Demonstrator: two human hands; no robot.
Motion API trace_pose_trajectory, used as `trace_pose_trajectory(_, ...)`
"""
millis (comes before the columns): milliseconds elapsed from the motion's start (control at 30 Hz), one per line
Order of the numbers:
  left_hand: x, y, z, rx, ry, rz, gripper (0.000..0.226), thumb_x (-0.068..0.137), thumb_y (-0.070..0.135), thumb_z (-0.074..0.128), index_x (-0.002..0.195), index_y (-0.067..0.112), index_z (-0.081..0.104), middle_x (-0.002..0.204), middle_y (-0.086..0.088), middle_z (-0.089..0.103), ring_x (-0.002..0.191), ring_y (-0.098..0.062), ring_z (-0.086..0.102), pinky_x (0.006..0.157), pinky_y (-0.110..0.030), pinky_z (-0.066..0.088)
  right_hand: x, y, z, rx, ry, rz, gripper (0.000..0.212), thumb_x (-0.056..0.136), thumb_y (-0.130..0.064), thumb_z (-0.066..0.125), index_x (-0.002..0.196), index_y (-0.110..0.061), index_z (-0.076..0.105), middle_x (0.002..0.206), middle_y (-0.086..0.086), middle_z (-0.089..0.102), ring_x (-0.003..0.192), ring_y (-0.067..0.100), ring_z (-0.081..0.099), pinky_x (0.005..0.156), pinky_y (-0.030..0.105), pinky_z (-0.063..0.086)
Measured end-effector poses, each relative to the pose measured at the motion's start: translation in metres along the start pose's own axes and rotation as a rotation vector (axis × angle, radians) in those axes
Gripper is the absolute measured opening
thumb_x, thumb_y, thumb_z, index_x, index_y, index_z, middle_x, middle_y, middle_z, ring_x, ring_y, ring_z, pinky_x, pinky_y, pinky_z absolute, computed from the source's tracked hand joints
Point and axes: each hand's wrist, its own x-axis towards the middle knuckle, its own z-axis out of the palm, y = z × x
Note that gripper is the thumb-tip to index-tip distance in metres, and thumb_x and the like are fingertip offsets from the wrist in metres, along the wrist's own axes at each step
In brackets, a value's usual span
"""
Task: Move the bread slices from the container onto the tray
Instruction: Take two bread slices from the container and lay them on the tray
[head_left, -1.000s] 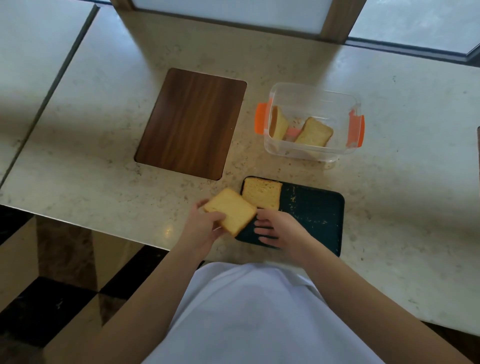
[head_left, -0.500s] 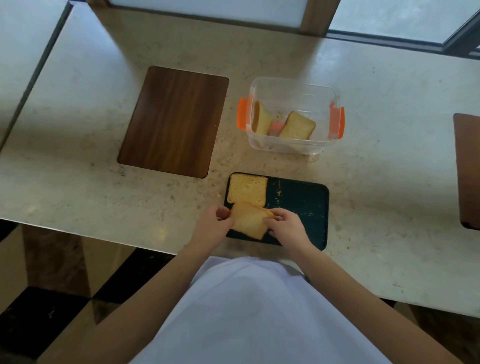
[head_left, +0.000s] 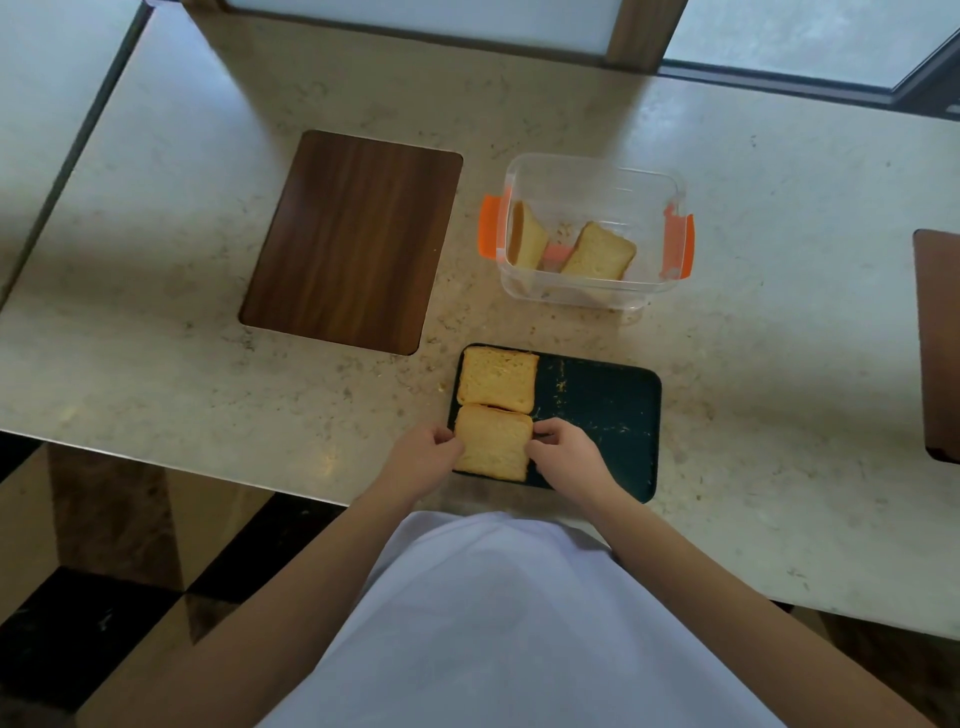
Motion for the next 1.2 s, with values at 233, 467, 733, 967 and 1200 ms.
trace_pose_trajectory(233, -0.001, 0.009, 0.005, 0.183, 0.027, 0.156, 0.043, 0.089, 0.029, 0.055, 0.13, 0.019, 0.051, 0.076, 0.004, 0.059, 0.068, -0.013, 0.057, 0.056, -0.032, 0.039, 0.002, -0.001, 0.002, -0.05, 0.017, 0.005, 0.032, 0.09, -0.023, 0.061, 0.121, -0.02, 0.056, 0.095, -0.007, 0.063, 0.076, 0.004, 0.057, 0.064, 0.022, 0.049)
trace_pose_trajectory(467, 0.002, 0.014, 0.005, 0.26, 0.089, 0.17, 0.051, 0.088, 0.03, 0.055, 0.136, 0.012, 0.05, 0.128, -0.013, 0.051, 0.105, -0.029, 0.056, 0.091, -0.044, 0.049, 0.005, 0.0, 0.001, -0.068, -0.028, 0.0, 0.043, 0.089, -0.022, 0.063, 0.131, -0.016, 0.058, 0.115, -0.001, 0.065, 0.098, 0.014, 0.062, 0.08, 0.029, 0.055)
trace_pose_trajectory(733, 0.004, 0.013, 0.003, 0.026, 0.015, 0.043, 0.067, 0.083, 0.033, 0.059, 0.143, 0.009, 0.042, 0.123, -0.01, 0.06, 0.104, -0.022, 0.059, 0.083, -0.037, 0.049, 0.007, 0.001, -0.001, -0.043, -0.067, 0.042, 0.038, 0.085, -0.025, 0.066, 0.123, -0.02, 0.058, 0.106, 0.0, 0.066, 0.093, 0.021, 0.068, 0.088, 0.047, 0.058)
trace_pose_trajectory(967, 0.004, 0.011, 0.01, 0.058, 0.018, 0.045, 0.062, 0.083, 0.031, 0.059, 0.138, 0.009, 0.045, 0.098, 0.002, 0.057, 0.083, -0.006, 0.054, 0.061, -0.026, 0.041, 0.006, 0.002, 0.0, -0.042, -0.076, 0.04, 0.037, 0.084, -0.024, 0.066, 0.12, -0.021, 0.059, 0.1, -0.004, 0.067, 0.09, 0.017, 0.067, 0.087, 0.042, 0.059)
trace_pose_trajectory(1200, 0.011, 0.036, -0.012, 0.289, -0.015, 0.136, 0.018, 0.09, 0.032, 0.055, 0.1, 0.019, 0.048, 0.083, 0.003, 0.052, 0.076, -0.015, 0.052, 0.069, -0.038, 0.045, 0.014, -0.008, -0.014, -0.113, -0.156, 0.042, 0.016, 0.086, -0.033, 0.066, 0.1, -0.027, 0.061, 0.101, 0.002, 0.069, 0.094, 0.019, 0.067, 0.088, 0.044, 0.059)
